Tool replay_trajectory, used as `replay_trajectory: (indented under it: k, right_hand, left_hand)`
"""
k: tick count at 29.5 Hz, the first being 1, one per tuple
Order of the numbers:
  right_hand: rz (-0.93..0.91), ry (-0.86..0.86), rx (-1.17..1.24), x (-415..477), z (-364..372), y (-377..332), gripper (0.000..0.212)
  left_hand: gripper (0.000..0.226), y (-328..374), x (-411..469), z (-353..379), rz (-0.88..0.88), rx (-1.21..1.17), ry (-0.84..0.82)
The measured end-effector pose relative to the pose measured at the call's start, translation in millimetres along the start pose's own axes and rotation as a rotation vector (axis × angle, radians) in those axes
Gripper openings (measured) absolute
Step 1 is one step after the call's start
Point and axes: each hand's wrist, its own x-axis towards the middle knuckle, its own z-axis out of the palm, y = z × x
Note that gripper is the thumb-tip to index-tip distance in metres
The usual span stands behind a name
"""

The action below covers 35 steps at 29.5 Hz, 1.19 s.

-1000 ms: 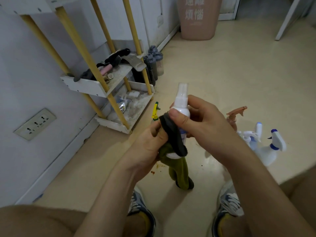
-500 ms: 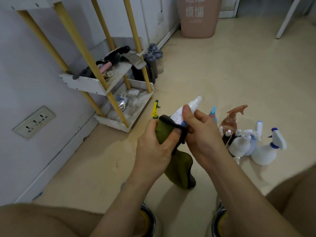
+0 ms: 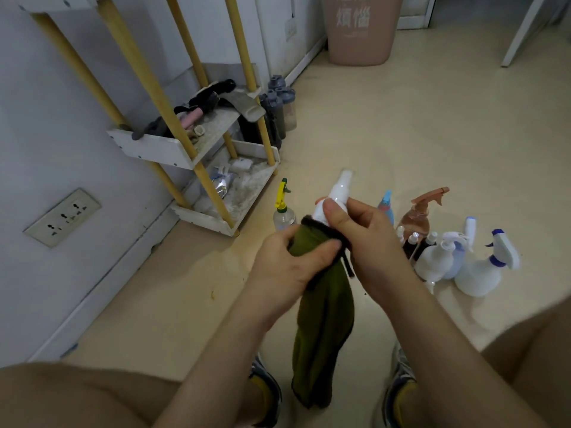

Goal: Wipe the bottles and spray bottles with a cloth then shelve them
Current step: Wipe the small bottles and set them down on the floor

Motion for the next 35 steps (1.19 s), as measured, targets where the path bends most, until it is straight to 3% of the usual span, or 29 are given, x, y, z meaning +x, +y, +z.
replay_trajectory:
  k: [4,7,9,11,14,17,20,23,25,29,32,35]
  right_hand:
    - [-0.022,0.067,-0.239,-8,5,13,0.005]
    - [-0.005,-0.072,-0.437,-9,5,10,0.027]
    - [-0.002,-0.139,-0.461,-9,4,9,0.033]
    - [0.027,-0.127,-0.422,-9,3,9,0.028]
    - [0.167,-0.021,-0.397,4,-10,17,0.072]
    - [0.448,-0.216,-0.236,10,-25,20,0.086]
    - [0.531,-0.222,0.129,16,-24,15,0.063]
    - [0.367,-0.199,0.247,9,-12,11,0.032]
    - [0.253,-0.062,0.293,-3,-1,12,0.031]
    - [0.029,0.033,0.165,-17,9,14,0.004]
    - [-0.126,0.069,0.009,-21,12,10,0.013]
    - [-0.331,0.014,-0.324,-29,29,9,0.026]
  left_hand:
    - [0.04,-9,-4,9,0.302,0.593,0.229]
    - [0.041,-9,-1,4,0.284,0.76,0.342]
    - [0.032,-2,-1,2,0.155,0.55,0.333]
    - [0.024,5,2,-2,0.06,0.076,0.204]
    - [0.018,7,0,-12,-0.012,-0.48,-0.145]
    - [0.046,7,-1,-21,-0.02,-0.639,-0.371]
    - [0.044,13,4,-26,0.005,-0.534,-0.239]
    - [0.047,13,8,-27,0.092,-0.275,-0.021]
    - [0.054,9,7,-23,0.155,-0.209,0.034]
    - [0.067,-2,9,-18,0.148,-0.271,0.074]
    - [0.039,-1,12,-14,0.104,-0.256,0.122]
    - [0.042,3,20,-8,0.1,-0.102,0.285]
